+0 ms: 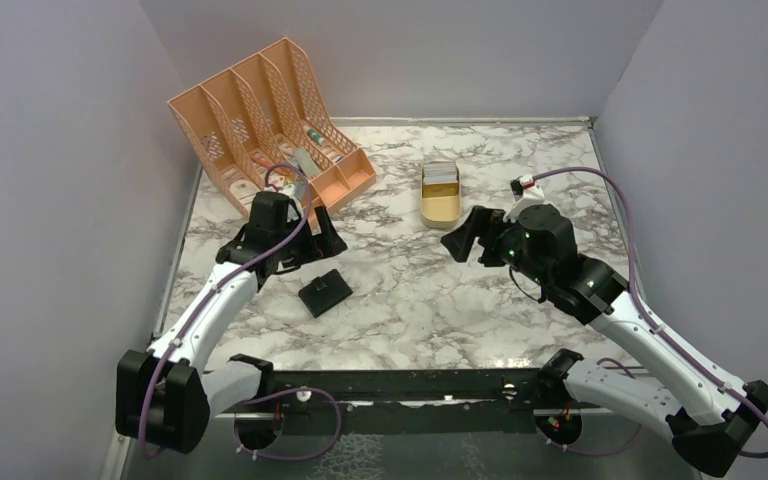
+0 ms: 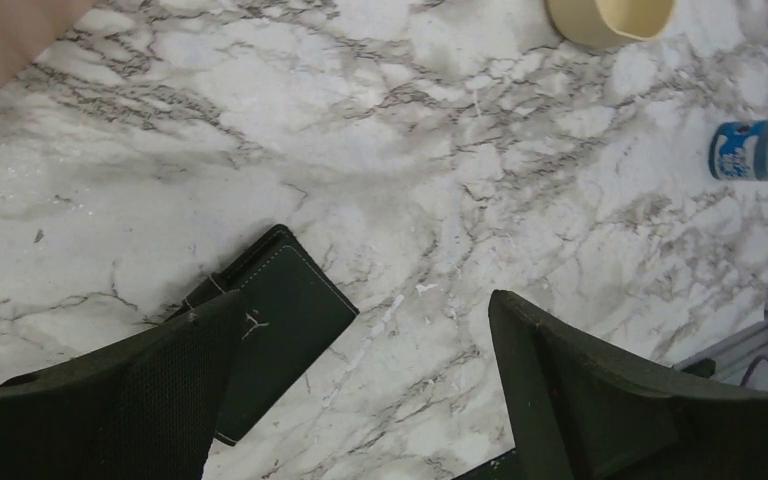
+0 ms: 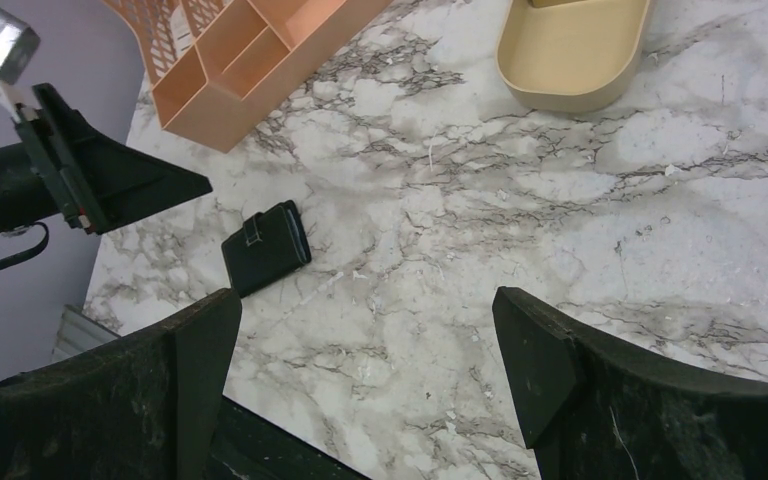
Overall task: Put the credit cards into the card holder
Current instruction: Adjust the card holder at the center of the board.
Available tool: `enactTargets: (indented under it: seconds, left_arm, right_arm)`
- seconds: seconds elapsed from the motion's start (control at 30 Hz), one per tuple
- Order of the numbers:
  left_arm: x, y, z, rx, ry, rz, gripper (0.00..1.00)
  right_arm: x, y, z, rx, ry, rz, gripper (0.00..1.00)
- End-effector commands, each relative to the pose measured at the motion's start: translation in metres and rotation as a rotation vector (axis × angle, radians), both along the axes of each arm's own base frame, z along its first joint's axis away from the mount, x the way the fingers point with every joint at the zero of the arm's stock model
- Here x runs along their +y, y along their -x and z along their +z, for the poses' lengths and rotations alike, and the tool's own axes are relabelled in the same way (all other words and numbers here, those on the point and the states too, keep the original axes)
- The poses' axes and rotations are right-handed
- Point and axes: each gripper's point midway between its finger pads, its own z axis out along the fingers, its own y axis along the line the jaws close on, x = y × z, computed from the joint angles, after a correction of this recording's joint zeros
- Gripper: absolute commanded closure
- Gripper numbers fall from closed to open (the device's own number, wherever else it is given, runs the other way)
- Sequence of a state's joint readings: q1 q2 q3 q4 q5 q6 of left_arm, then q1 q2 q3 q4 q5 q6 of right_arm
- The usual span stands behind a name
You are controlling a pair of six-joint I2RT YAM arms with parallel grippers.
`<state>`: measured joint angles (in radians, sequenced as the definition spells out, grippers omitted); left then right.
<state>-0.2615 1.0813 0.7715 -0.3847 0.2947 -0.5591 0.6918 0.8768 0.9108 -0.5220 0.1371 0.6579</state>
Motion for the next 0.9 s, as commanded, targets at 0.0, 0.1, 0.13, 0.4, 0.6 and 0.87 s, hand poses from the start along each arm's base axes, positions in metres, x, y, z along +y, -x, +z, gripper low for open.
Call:
enactTargets:
  seconds: [0.0,0.1,0.13,0.4,0.6,0.87]
  left_arm:
    - [0.019,0.000,-0.035,0.130,-0.081,0.119,0.07]
    - [0.027,0.002,-0.054,0.184,-0.120,0.168,0.07]
    - [0.029,0.002,-0.059,0.198,-0.125,0.183,0.07]
    - [0.033,0.009,-0.087,0.275,-0.145,0.215,0.09]
    - [0.025,0.017,-0.080,0.240,-0.191,0.115,0.18]
    - [0.019,0.034,-0.085,0.292,-0.353,0.065,0.20]
  right_arm:
    - [-0.002,0.001,0.005,-0.018,-0.005,0.003,0.00]
    - [-0.004,0.001,0.004,-0.024,-0.003,-0.001,0.00]
    - [-0.004,0.001,0.004,-0.025,-0.001,-0.002,0.00]
    - [-0.004,0.002,0.007,-0.033,-0.011,0.004,0.00]
    - [-0.006,0.003,0.007,-0.035,-0.006,0.000,0.00]
    - [-0.012,0.001,0.007,-0.046,0.009,-0.025,0.00]
